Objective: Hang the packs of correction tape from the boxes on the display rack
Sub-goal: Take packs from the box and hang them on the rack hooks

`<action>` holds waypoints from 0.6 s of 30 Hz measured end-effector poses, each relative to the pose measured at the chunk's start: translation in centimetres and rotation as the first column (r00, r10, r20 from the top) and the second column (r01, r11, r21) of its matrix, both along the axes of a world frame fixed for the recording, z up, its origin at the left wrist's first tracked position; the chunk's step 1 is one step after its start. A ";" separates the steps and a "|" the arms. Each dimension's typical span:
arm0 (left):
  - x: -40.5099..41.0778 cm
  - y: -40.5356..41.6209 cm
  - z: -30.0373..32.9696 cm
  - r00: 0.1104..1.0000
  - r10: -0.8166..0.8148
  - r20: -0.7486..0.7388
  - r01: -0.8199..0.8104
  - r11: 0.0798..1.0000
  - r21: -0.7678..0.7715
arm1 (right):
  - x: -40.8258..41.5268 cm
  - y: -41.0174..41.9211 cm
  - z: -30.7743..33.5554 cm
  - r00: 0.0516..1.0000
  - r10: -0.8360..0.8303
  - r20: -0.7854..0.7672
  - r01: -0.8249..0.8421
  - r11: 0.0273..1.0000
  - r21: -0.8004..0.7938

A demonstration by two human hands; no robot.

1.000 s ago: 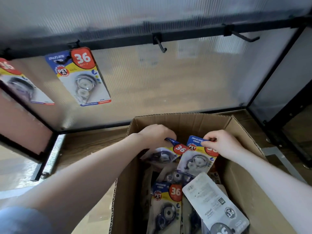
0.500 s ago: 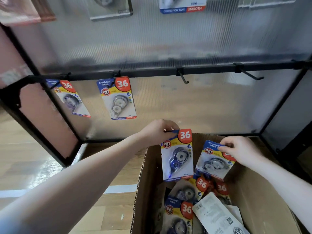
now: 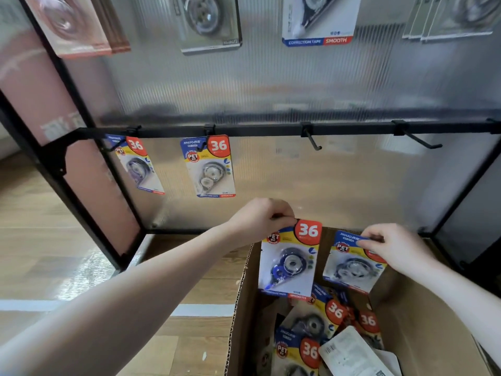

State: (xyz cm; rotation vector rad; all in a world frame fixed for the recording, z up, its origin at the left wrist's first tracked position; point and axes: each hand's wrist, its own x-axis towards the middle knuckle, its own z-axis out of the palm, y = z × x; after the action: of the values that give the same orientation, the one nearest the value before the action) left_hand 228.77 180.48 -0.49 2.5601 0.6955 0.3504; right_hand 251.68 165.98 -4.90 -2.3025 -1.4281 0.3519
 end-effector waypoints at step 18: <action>-16.3 6.7 7.2 0.910 0.307 0.280 -0.330 0.943 0.040 | -10.0 9.0 10.0 0.976 0.187 0.112 -0.214 0.917 0.337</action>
State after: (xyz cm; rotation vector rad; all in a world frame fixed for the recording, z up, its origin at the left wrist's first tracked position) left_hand 212.51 187.13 6.67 2.4064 1.0121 0.8389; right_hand 241.70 174.97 5.10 -1.9099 -1.6241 0.0586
